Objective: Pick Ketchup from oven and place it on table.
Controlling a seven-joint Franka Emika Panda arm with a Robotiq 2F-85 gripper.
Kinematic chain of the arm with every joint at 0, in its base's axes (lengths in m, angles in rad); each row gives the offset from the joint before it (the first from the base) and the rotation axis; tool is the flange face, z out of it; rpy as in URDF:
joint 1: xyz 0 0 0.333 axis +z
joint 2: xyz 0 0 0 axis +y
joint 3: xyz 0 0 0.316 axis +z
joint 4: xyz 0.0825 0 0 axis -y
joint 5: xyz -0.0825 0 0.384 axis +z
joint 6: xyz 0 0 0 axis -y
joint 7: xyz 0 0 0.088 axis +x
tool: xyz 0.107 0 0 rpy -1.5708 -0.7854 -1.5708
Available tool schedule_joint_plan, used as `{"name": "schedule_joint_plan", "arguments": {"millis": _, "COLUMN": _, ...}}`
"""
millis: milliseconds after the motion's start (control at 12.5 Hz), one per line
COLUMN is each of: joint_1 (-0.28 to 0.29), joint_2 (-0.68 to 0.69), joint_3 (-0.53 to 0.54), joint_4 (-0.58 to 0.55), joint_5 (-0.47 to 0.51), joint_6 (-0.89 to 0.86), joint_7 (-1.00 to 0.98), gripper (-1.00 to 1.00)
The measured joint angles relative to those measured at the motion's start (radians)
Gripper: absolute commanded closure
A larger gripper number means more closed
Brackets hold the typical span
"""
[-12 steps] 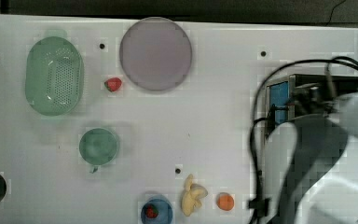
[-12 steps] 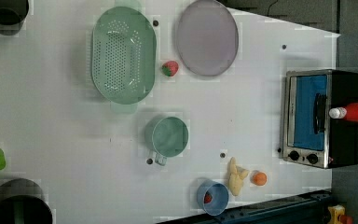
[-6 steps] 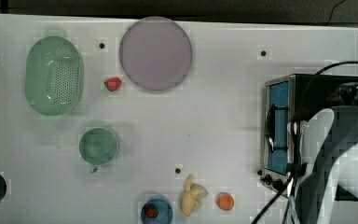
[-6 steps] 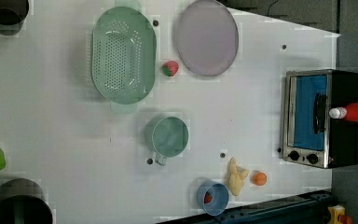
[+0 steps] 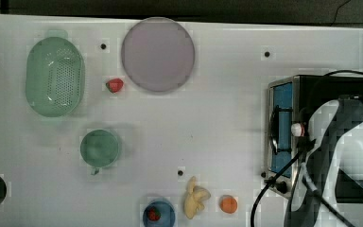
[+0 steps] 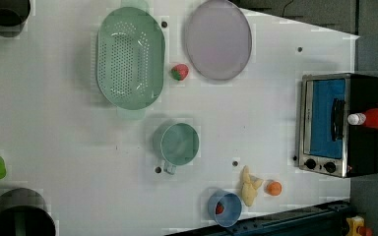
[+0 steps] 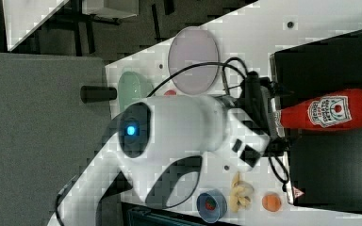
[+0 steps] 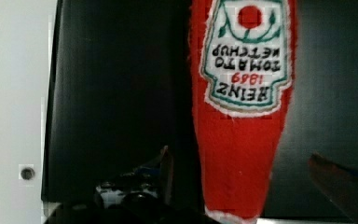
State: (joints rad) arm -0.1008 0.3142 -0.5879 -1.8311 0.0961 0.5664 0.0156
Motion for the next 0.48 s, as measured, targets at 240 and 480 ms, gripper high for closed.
{"name": "schedule_joint_plan", "arguments": {"millis": 240, "joint_1": -0.024, "joint_2": 0.077, "joint_3": -0.033, "joint_4": 0.014, "joint_5": -0.003, "joint_6": 0.068, "joint_7": 0.000, "gripper": -1.00}}
{"name": "schedule_joint_plan", "arguments": {"millis": 480, "joint_1": -0.063, "joint_2": 0.109, "joint_3": -0.032, "joint_4": 0.015, "joint_5": 0.031, "joint_6": 0.088, "joint_7": 0.001, "gripper": -1.00}}
